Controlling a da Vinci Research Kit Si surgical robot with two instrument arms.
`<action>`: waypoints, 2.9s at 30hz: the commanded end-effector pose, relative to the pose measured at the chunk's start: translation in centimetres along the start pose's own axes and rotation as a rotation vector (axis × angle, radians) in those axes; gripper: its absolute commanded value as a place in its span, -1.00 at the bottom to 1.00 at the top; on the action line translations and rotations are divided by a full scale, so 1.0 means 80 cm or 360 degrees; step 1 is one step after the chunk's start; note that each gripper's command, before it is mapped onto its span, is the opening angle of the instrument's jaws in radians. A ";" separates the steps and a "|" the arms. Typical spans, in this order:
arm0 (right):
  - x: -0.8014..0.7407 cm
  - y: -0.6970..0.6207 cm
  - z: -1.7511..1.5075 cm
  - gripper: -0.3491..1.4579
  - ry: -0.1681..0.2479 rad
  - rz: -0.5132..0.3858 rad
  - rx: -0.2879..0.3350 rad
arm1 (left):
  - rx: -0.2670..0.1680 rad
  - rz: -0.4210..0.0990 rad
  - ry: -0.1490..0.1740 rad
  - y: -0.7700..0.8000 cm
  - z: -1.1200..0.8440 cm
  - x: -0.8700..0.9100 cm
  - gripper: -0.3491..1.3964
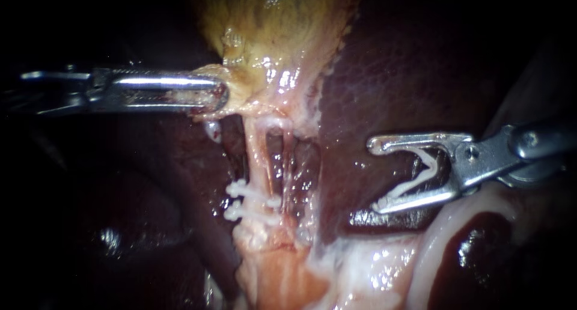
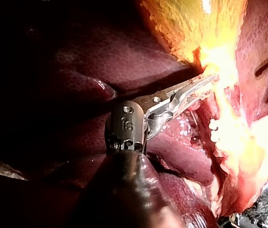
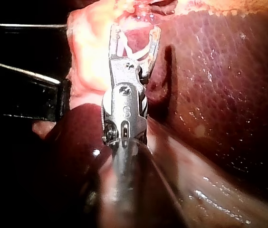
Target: Clipping third clip left tube
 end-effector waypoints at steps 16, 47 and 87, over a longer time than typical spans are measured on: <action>0.0016 0.0003 0.0026 -0.06 0.0015 0.0109 0.0051 | 0.0018 -0.0041 0.0044 0.0028 -0.0089 0.0062 -1.00; 0.0024 0.0078 0.0197 -0.06 0.0151 0.0551 0.0088 | 0.0025 -0.0038 0.0049 0.0032 -0.0076 0.0057 -1.00; 0.0137 0.0056 0.0237 -0.09 0.0397 0.0549 0.0172 | 0.0023 -0.0038 0.0047 0.0032 -0.0079 0.0057 -1.00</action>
